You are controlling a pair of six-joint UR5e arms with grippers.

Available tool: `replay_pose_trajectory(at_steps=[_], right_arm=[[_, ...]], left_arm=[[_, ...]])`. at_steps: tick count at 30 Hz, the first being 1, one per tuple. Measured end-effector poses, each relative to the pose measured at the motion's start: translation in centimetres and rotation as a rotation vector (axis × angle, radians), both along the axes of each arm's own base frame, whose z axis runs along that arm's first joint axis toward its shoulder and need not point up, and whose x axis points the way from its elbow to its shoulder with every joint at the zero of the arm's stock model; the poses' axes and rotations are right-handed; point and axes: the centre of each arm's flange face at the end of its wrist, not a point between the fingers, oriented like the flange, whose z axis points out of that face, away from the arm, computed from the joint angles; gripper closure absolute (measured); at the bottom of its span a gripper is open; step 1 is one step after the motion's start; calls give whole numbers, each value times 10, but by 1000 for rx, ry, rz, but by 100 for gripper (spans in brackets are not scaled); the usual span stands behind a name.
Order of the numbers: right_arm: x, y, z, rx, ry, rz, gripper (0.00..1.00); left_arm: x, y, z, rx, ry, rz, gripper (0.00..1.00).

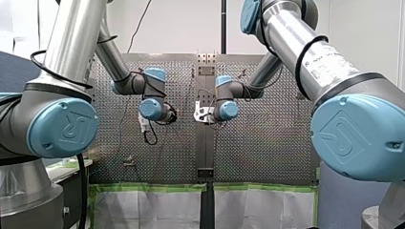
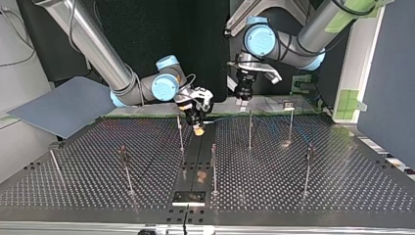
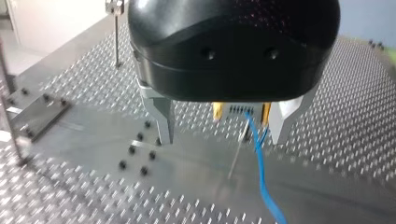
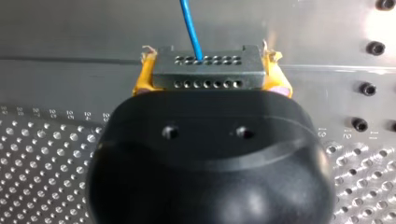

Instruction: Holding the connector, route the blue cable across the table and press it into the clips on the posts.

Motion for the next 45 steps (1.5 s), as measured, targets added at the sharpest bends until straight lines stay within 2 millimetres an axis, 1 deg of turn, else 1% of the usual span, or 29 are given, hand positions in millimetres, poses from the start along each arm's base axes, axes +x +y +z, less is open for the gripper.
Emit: replay_pose_trajectory(at_steps=[3, 5, 11, 15, 22, 27, 30, 33, 45], right_arm=[[0, 0, 0, 1, -1, 3, 100], [0, 0, 0, 1, -1, 4, 100], [1, 0, -1, 2, -1, 6, 100], [1, 0, -1, 2, 0, 7, 100], [0, 0, -1, 2, -1, 6, 100], [0, 0, -1, 2, -1, 8, 100], [0, 0, -1, 2, -1, 8, 100], [0, 0, -1, 2, -1, 9, 100], [0, 0, -1, 1, -2, 8, 100]], left_arm=[[-3, -12, -3, 4, 13, -28, 0], [-4, -16, -5, 7, 17, -37, 0], [1, -31, -11, 15, 21, -41, 0], [13, -35, -17, 18, 25, -10, 0], [37, -33, -28, 31, 48, 48, 0], [56, -32, -21, 20, 24, 63, 0], [65, -33, -15, 13, 8, 66, 0], [71, -33, -14, 12, 7, 62, 0], [101, -39, -31, 22, 16, 81, 0]])
